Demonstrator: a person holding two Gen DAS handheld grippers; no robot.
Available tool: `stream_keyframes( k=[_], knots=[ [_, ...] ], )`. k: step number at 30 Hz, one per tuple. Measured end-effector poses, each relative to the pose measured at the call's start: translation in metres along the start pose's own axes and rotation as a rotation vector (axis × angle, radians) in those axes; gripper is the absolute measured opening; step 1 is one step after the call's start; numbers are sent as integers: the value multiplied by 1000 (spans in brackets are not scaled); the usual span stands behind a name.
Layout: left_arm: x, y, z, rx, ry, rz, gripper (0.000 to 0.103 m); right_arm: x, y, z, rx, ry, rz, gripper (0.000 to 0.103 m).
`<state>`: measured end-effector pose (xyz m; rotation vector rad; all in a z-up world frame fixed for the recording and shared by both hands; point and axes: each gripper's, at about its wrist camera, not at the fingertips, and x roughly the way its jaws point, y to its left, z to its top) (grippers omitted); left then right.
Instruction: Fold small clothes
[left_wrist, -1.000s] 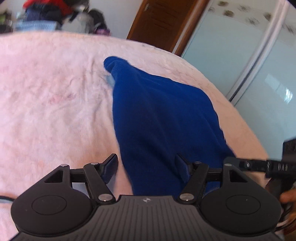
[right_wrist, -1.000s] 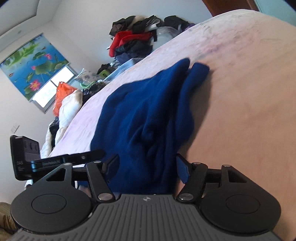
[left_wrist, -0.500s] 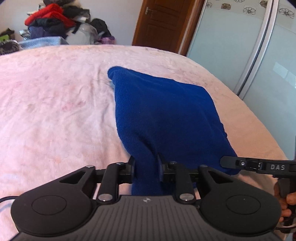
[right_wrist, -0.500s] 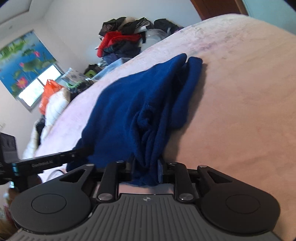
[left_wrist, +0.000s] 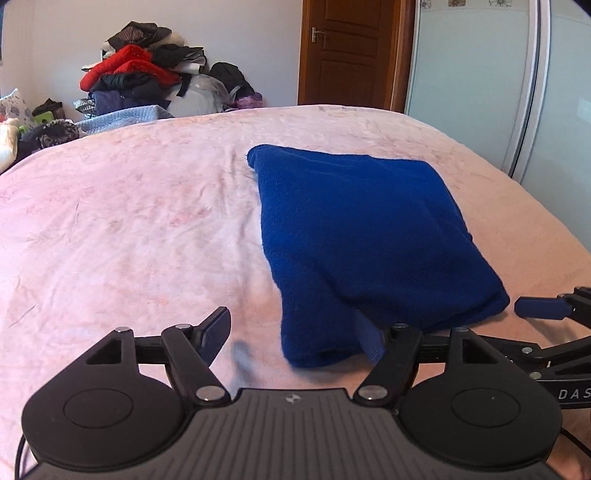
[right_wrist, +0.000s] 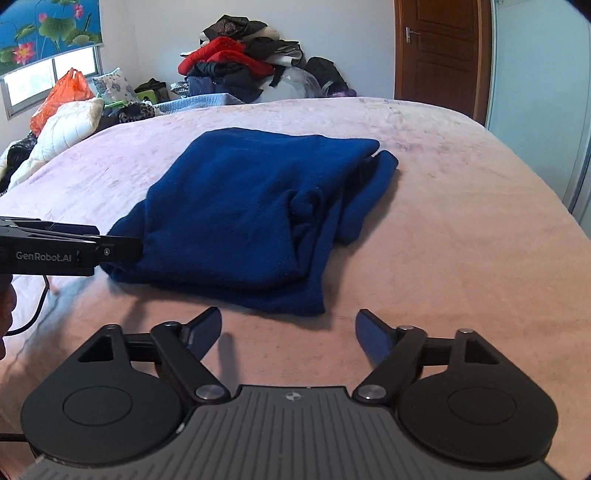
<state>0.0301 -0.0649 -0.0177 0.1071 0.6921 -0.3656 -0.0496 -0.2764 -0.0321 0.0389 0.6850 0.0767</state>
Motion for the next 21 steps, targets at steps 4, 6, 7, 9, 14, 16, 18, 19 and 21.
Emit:
stream_keyframes(
  k=[4, 6, 7, 9, 14, 16, 18, 19, 21],
  knots=[
    [-3, 3, -4, -21, 25, 9, 73, -4, 8, -2, 5, 7, 2, 89],
    [-5, 3, -7, -25, 35, 27, 74, -7, 10, -2, 8, 9, -8, 95],
    [-6, 3, -8, -26, 37, 33, 74, -8, 11, -3, 14, 13, -14, 97],
    [-8, 2, -10, -25, 46, 40, 74, -10, 12, -3, 32, 20, -24, 99],
    [-13, 1, -15, -30, 71, 54, 80, -14, 15, -5, 102, 53, -28, 102],
    [-15, -1, -17, -12, 78, 81, 80, -15, 16, -7, 105, 61, -25, 102],
    [-17, -1, -19, -8, 81, 90, 80, -14, 19, -8, 97, 86, -32, 102],
    [-18, 0, -19, -13, 85, 86, 80, -12, 20, -9, 94, 102, -36, 102],
    [-19, 2, -20, -27, 97, 75, 81, -12, 22, -11, 93, 112, -42, 103]
  ],
)
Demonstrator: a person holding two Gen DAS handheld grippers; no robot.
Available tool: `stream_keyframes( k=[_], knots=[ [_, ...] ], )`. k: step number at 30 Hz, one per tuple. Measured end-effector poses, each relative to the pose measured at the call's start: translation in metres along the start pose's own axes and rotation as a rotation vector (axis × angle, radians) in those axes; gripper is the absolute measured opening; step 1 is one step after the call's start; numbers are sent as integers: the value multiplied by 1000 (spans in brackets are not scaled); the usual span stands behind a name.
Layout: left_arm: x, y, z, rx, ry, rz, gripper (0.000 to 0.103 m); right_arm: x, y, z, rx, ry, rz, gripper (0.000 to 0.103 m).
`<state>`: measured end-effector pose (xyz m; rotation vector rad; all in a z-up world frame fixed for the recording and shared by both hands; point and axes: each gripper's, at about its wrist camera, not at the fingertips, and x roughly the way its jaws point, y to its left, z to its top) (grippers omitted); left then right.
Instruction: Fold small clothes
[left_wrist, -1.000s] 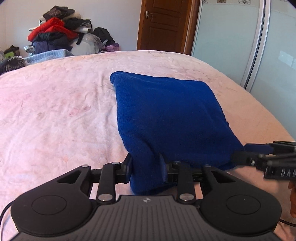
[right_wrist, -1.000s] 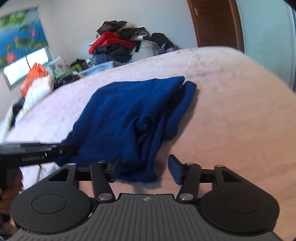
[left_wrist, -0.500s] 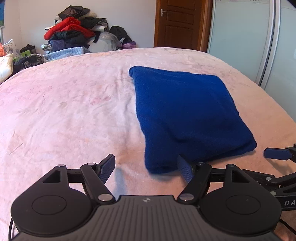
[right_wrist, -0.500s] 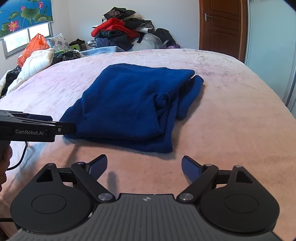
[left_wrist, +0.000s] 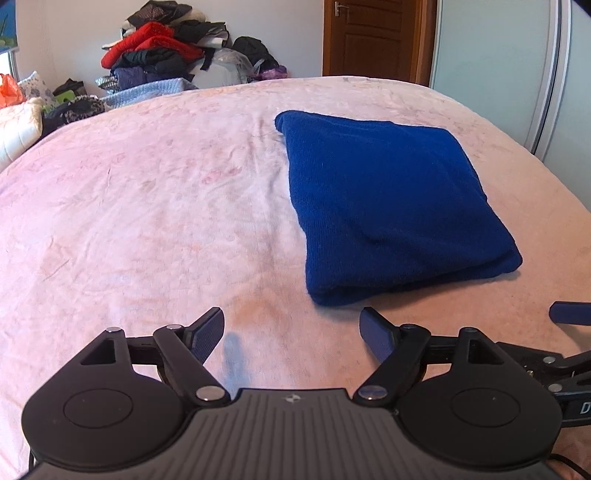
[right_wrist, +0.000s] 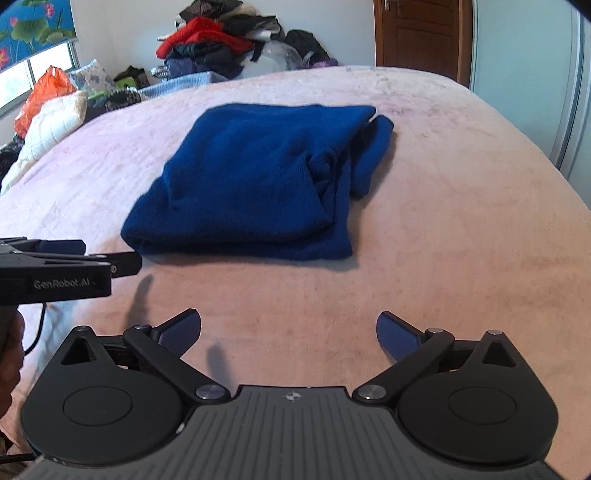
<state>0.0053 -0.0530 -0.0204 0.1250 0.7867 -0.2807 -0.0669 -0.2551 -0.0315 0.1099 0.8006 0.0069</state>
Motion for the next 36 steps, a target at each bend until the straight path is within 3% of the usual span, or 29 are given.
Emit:
stream_keyframes(
  k=[36],
  knots=[
    [0, -8, -7, 13, 55, 8, 81, -14, 10, -4, -37, -3, 6, 102]
  ],
)
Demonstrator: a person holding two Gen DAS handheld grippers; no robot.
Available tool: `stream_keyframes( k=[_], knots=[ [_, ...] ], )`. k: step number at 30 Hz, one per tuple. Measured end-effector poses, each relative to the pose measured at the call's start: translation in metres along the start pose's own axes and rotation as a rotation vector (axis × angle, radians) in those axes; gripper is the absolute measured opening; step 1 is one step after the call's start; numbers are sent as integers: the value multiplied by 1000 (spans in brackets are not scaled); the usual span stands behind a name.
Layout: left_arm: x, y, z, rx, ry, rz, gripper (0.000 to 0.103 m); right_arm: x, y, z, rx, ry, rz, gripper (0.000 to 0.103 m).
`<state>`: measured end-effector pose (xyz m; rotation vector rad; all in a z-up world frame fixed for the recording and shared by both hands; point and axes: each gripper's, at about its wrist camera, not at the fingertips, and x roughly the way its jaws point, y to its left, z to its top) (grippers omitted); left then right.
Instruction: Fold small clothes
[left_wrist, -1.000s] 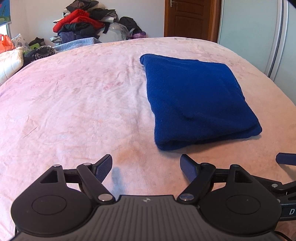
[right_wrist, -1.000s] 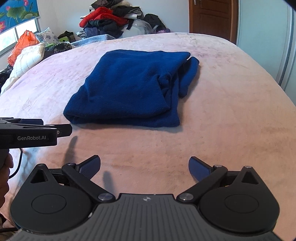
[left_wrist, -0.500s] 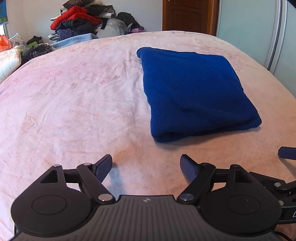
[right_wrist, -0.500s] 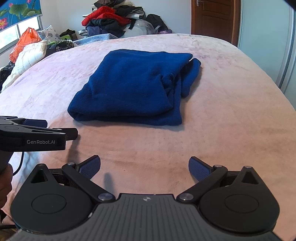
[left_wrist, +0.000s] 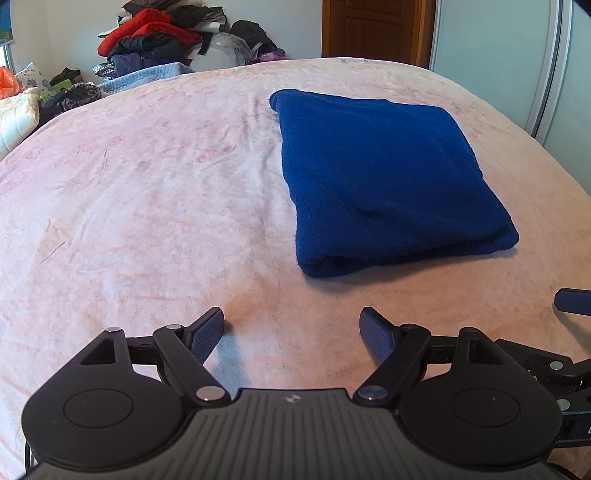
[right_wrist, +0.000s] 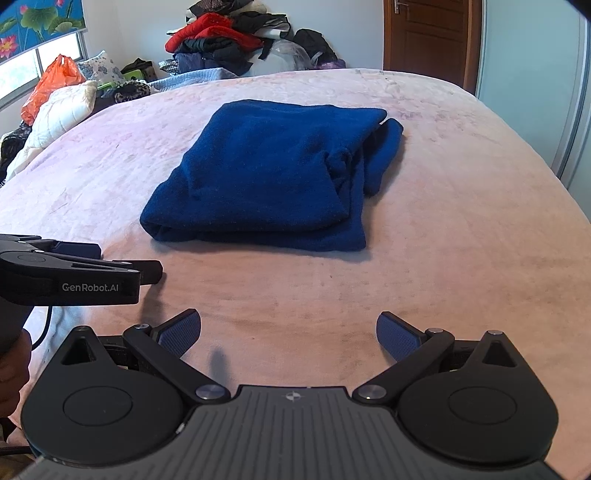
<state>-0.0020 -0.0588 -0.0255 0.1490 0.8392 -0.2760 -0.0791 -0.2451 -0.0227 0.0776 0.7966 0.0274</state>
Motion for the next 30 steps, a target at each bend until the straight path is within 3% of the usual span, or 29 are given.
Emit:
stream_keyframes(
  k=[30],
  knots=[
    [-1, -1, -3, 11, -4, 25, 81, 1, -6, -2, 54, 12, 27, 102]
  ],
)
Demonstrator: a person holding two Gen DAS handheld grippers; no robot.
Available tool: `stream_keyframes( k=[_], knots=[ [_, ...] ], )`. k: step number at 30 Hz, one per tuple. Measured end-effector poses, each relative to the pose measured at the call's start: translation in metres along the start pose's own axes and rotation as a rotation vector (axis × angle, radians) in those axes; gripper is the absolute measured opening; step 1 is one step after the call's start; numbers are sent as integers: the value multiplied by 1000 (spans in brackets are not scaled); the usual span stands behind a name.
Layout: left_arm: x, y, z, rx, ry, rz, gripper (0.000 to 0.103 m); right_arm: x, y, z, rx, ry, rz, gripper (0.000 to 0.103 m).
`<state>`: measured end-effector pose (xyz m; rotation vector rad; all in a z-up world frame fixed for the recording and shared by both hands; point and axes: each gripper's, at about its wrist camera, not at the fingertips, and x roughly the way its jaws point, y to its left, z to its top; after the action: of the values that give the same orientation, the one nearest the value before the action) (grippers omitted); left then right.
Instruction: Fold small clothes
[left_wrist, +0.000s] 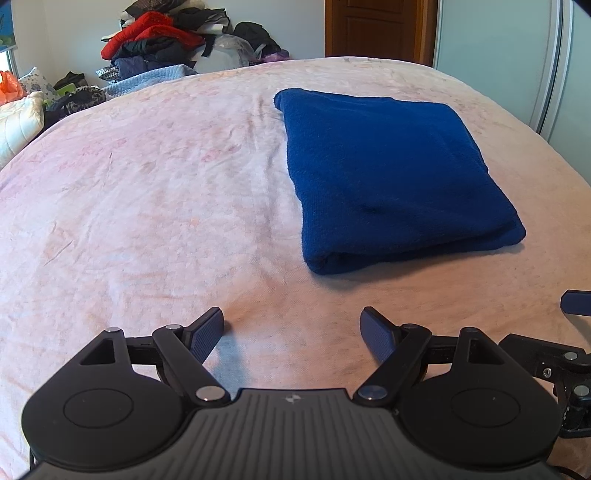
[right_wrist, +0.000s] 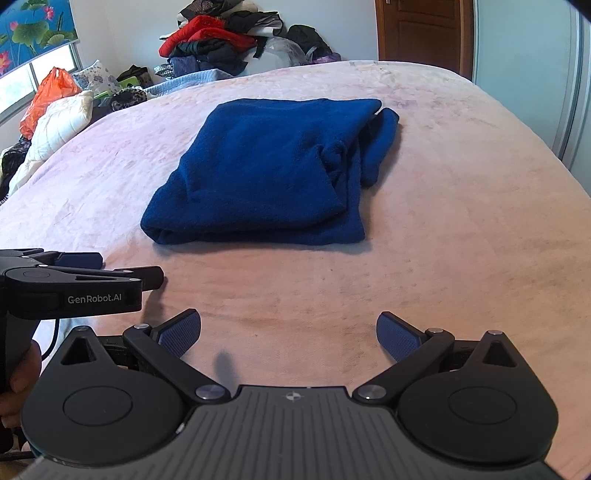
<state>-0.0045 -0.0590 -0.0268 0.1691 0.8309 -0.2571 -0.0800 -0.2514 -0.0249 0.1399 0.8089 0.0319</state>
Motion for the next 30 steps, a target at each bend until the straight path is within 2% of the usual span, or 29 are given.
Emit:
stream_keyframes(
  k=[30],
  knots=[
    [2, 3, 0, -21, 11, 6, 85, 0, 2, 0, -8, 2, 1, 102]
  ],
)
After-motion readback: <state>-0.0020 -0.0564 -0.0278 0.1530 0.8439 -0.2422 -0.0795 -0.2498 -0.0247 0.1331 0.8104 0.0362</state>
